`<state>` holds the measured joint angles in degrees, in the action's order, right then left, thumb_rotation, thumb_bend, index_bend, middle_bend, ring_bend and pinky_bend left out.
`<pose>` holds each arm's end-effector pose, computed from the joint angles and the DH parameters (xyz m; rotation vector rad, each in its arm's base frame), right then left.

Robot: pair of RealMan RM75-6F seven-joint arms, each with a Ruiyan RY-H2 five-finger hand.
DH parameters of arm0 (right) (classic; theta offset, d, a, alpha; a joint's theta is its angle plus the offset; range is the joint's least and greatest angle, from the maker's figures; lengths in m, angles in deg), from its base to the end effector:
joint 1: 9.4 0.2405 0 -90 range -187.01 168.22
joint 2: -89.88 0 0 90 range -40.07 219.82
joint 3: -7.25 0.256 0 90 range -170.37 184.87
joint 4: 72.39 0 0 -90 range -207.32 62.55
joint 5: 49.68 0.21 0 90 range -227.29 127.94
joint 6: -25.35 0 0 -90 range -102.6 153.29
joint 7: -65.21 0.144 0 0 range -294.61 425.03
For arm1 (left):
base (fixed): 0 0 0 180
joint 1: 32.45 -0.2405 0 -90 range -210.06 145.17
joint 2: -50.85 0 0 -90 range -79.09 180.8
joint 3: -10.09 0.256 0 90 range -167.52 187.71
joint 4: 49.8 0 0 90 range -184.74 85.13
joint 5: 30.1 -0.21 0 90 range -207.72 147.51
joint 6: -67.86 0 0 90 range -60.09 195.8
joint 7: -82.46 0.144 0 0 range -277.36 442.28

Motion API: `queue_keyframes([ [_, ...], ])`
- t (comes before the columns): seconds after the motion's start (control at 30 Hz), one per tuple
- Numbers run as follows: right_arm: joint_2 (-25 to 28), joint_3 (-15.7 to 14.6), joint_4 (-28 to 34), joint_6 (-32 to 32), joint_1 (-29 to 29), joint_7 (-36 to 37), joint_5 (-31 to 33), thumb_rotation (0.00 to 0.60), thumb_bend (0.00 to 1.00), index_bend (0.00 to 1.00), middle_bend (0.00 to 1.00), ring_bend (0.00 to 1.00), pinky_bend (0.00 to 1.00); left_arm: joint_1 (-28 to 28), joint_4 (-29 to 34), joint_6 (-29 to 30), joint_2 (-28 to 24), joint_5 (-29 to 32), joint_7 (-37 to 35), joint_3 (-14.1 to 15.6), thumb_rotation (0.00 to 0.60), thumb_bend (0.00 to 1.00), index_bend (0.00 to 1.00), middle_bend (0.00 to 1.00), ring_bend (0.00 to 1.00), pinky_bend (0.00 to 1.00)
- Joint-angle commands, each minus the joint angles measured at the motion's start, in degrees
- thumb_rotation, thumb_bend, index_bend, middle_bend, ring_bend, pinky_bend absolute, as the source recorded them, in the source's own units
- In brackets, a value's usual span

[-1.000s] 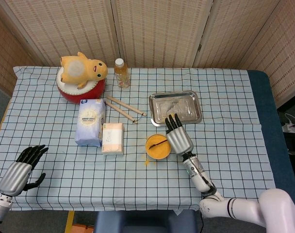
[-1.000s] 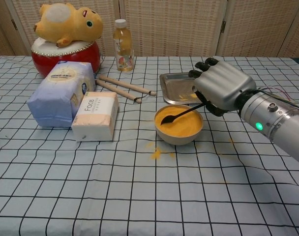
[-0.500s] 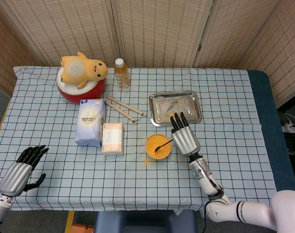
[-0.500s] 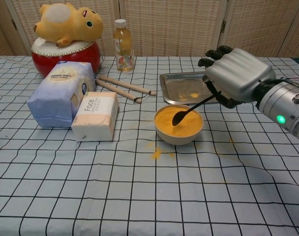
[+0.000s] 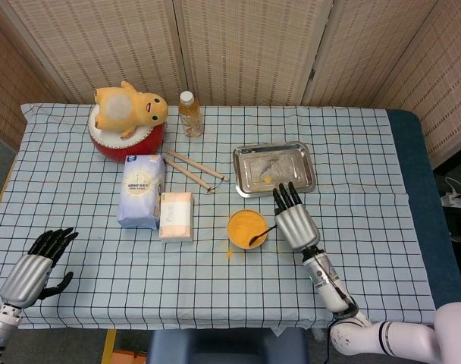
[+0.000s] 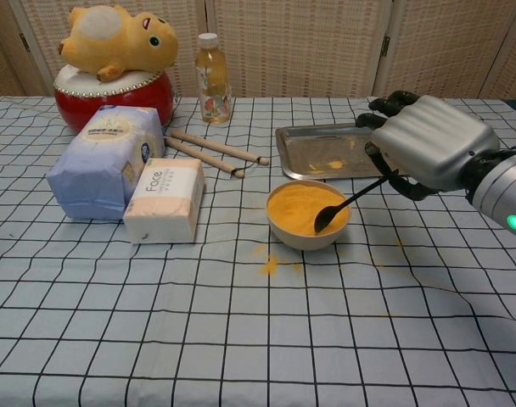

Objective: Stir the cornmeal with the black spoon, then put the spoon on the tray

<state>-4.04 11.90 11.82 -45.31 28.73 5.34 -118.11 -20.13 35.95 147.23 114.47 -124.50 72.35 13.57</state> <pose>-0.1570 -0.3093 -0.0219 1.8449 -0.2257 0.5671 -0.3092 0.1970 0.1379 -1.6754 -0.9618 -0.9396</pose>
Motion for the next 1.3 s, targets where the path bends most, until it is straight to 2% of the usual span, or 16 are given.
queue_keyframes([
  [0.03,-1.2,0.7,-1.3,0.8,0.4,-0.4,0.9,0.6,0.4,0.82,0.11,0.0,0.08,0.0,-0.1,0.1,-0.1,0.1,-0.3,0.0,0.6,0.42,0.0,0.01,0.0,0.06],
  [0.33,-6.0,3.4,-6.3,2.0,2.7,-3.8,3.6,0.6,0.4,0.82,0.11,0.0,0.08,0.1,-0.5,0.1,-0.3,-0.1,-1.5,0.0,0.6,0.42,0.0,0.01,0.0,0.06],
  [0.57,-8.4,4.6,-8.8,2.0,3.7,-3.4,3.9,0.6,0.4,0.82,0.11,0.0,0.08,0.1,-0.8,0.4,-0.6,0.0,-2.6,-0.1,0.6,0.42,0.0,0.01,0.0,0.06],
  [0.77,-7.5,4.1,-7.7,1.2,3.1,-1.3,2.6,0.6,0.4,0.82,0.11,0.0,0.08,0.0,-0.8,0.6,-0.6,-0.2,-2.6,0.0,0.6,0.42,0.0,0.01,0.0,0.06],
  [1.0,-1.8,1.2,-1.2,-1.4,0.0,0.2,-0.5,0.6,0.4,0.83,0.11,0.0,0.08,-0.2,-0.5,0.8,-0.3,-0.5,-1.2,0.1,0.6,0.42,0.0,0.01,0.0,0.06],
  [1.3,-0.1,0.5,0.4,-0.5,-1.0,-1.7,1.0,0.6,0.4,0.83,0.11,0.0,0.08,-0.2,-0.2,0.6,-0.1,-0.6,-0.3,0.2,0.6,0.42,0.0,0.01,0.0,0.06],
])
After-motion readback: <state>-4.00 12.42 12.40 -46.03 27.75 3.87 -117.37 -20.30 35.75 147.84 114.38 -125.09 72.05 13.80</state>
